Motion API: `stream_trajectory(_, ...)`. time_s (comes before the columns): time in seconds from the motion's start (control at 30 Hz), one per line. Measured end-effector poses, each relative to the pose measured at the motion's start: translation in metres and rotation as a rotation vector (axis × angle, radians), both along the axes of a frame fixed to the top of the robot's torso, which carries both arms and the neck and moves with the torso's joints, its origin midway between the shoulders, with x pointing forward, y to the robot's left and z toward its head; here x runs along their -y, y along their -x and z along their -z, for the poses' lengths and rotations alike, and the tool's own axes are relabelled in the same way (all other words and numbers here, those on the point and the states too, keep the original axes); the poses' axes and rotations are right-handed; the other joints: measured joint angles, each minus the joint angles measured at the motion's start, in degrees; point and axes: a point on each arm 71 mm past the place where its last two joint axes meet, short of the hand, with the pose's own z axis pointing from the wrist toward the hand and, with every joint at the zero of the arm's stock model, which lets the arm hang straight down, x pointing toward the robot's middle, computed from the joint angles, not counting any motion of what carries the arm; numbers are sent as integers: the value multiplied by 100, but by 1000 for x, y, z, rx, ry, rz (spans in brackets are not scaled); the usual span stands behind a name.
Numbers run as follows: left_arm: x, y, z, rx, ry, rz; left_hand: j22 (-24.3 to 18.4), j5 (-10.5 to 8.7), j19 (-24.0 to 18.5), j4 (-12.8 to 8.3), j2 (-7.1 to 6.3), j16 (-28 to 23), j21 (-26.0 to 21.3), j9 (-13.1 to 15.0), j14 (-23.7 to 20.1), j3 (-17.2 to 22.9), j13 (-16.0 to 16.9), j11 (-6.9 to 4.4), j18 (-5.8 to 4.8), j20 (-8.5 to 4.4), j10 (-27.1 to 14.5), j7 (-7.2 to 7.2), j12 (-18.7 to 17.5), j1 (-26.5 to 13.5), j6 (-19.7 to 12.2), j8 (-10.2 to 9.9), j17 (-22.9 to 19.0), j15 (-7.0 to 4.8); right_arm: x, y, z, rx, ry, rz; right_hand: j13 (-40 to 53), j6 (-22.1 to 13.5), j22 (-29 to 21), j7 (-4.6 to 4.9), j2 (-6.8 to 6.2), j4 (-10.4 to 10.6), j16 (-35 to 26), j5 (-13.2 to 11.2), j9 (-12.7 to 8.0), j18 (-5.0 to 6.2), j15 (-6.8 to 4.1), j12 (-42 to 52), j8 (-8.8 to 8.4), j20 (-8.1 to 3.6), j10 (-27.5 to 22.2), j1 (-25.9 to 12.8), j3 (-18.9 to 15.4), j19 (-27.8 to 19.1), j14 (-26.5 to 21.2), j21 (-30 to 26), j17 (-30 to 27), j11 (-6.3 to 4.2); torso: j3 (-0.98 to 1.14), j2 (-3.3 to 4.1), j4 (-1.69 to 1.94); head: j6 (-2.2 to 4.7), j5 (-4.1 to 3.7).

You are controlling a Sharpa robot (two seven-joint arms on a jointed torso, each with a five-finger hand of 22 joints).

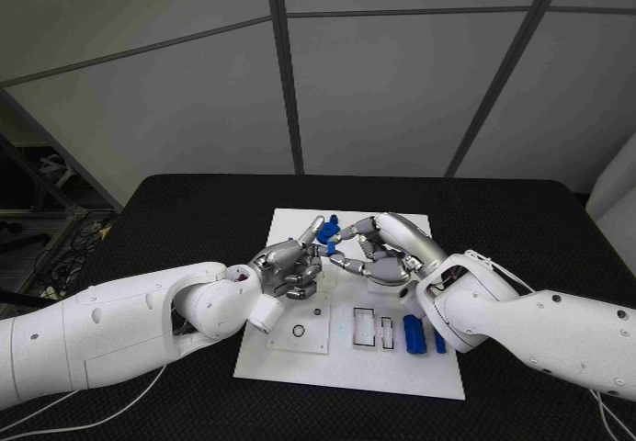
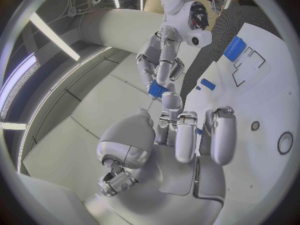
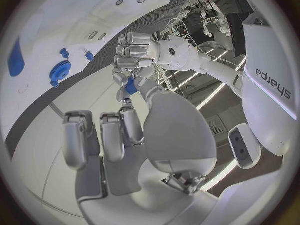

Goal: Assemble the parts on the task board

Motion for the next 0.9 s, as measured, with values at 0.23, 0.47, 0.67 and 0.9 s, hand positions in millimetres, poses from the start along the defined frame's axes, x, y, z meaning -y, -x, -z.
stream_trajectory(0.23, -1, 0, 0, -1, -1, -3, 0, 0, 0, 16, 0, 0, 0, 5, 0, 15, 11, 0, 0, 0, 0, -13, 0, 0, 13, 0, 0, 0, 1, 0, 0, -1, 0, 1, 0, -4, 0, -4, -8, 2, 0, 19, 0, 0, 0, 0, -10, 0, 0, -8, -2, 0, 0, 0, 0, 0, -4, -2, 4, -8, 7)
stream_trajectory(0.47, -2, 0, 0, -2, -1, -5, 0, 0, 0, 16, 0, 0, 0, 12, 0, 15, 14, 1, 0, 0, -1, -22, 9, 0, 22, -1, 0, 0, 3, 0, 0, -1, 2, 4, 0, -8, 0, -8, -6, 5, 0, 19, 0, 0, 0, 0, -22, 0, 0, -6, -5, 0, 0, 0, 0, 0, -4, -2, 4, -8, 8)
stream_trajectory(0.67, -2, 0, 0, -2, -1, -6, 0, 0, -1, 16, 0, 0, 0, 20, 0, 15, 18, -22, 1, 0, 22, -22, 22, 0, 22, -2, 0, 0, 4, 0, 0, -1, 3, 6, 0, -1, 0, -1, -5, -6, 0, 18, 0, 0, 0, 0, -2, 0, 0, -5, 6, 0, 0, 0, 0, 0, -3, -1, 4, -12, 2)
stream_trajectory(0.9, -3, 0, 1, -3, -2, -7, 0, 0, -1, 16, 0, 0, 0, 29, 0, 15, 18, -22, 0, 0, 22, -21, 22, 0, 21, -2, 0, 0, 5, 0, 0, 0, 4, 8, 0, 9, 0, 9, 3, -6, 0, 16, 0, 0, 0, 0, 3, 0, 0, 3, 6, 0, 0, 0, 0, 0, -3, -1, 4, -14, -4)
